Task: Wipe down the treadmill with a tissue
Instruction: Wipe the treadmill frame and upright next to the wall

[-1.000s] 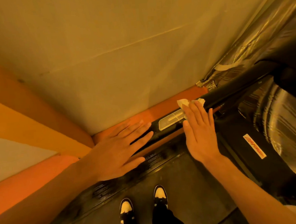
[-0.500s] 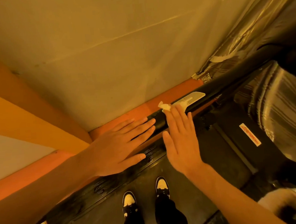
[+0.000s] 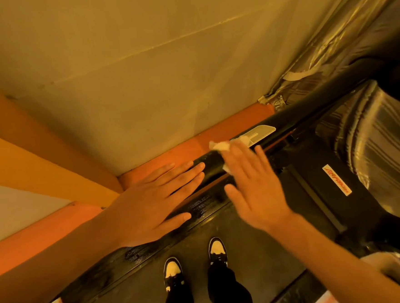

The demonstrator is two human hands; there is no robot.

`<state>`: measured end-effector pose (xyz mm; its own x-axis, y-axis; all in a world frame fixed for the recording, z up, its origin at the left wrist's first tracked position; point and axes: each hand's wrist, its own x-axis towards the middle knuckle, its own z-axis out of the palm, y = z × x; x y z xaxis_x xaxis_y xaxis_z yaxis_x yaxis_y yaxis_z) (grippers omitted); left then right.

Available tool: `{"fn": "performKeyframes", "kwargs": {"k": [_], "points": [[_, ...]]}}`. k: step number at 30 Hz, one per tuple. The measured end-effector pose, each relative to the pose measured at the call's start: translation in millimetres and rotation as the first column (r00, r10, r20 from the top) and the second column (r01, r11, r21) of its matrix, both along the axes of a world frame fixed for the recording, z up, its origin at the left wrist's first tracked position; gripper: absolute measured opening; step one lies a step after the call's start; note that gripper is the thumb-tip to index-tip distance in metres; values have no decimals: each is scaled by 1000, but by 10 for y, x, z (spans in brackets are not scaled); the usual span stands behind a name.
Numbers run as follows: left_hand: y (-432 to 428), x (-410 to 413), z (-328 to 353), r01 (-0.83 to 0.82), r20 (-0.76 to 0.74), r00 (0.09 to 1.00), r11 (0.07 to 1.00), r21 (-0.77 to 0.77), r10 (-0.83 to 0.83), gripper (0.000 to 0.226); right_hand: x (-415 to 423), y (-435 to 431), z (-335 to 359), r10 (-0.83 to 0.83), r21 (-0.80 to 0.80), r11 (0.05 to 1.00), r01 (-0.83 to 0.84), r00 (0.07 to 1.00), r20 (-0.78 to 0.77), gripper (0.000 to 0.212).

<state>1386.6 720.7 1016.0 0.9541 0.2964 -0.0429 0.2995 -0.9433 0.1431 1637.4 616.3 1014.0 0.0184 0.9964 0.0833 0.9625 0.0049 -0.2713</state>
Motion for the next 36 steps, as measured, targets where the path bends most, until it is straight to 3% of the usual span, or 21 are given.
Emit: {"fn": "performKeyframes", "kwargs": {"k": [4, 6, 9, 11, 14, 17, 19, 21, 24, 27, 30, 34, 36], "points": [[-10, 0, -18, -4, -1, 1000, 1000, 15, 4, 72, 869, 236, 118, -273, -12, 961, 275, 958, 86, 87], [-22, 2, -17, -2, -7, 1000, 1000, 31, 2, 74, 695, 295, 138, -363, -7, 932, 363, 931, 44, 92], [-32, 10, -10, 3, -16, 1000, 999, 45, -2, 77, 25, 155, 92, -190, -27, 982, 189, 982, -19, 83], [-23, 9, -6, 6, -12, 1000, 999, 50, -6, 77, 3, 90, 103, -70, -44, 997, 70, 998, -7, 81], [-21, 10, 13, 1, 16, 1000, 999, 38, -2, 75, 607, 321, 157, -202, -30, 978, 205, 976, 82, 88], [-20, 16, 19, -10, 41, 999, 1000, 26, 9, 72, 786, 546, 245, -344, -37, 937, 347, 937, 65, 101], [-25, 18, 11, -18, 54, 998, 999, 30, 17, 69, 370, 550, 278, -254, -90, 963, 255, 967, 25, 98], [-24, 7, -1, -18, 70, 997, 999, 34, 16, 67, -2, 442, 310, -59, -156, 986, 58, 998, 4, 89], [-13, -9, -23, -21, 106, 994, 999, 30, 18, 67, 185, 435, 385, 146, -241, 963, -120, 985, 96, 80], [-22, 3, -39, -23, 119, 993, 1000, 21, 20, 68, 918, 636, 454, -21, -223, 972, 77, 969, 246, 92], [-19, 4, -48, -41, 125, 991, 999, 14, 39, 68, 879, 735, 453, -172, -190, 956, 222, 954, 247, 99], [-28, 16, -30, -46, 122, 992, 999, 26, 43, 69, -129, 527, 352, 125, -232, 968, -99, 987, 99, 71], [-19, 8, -23, -43, 122, 992, 999, 25, 40, 71, -176, 496, 389, 226, -257, 946, -198, 971, 82, 67]]}}
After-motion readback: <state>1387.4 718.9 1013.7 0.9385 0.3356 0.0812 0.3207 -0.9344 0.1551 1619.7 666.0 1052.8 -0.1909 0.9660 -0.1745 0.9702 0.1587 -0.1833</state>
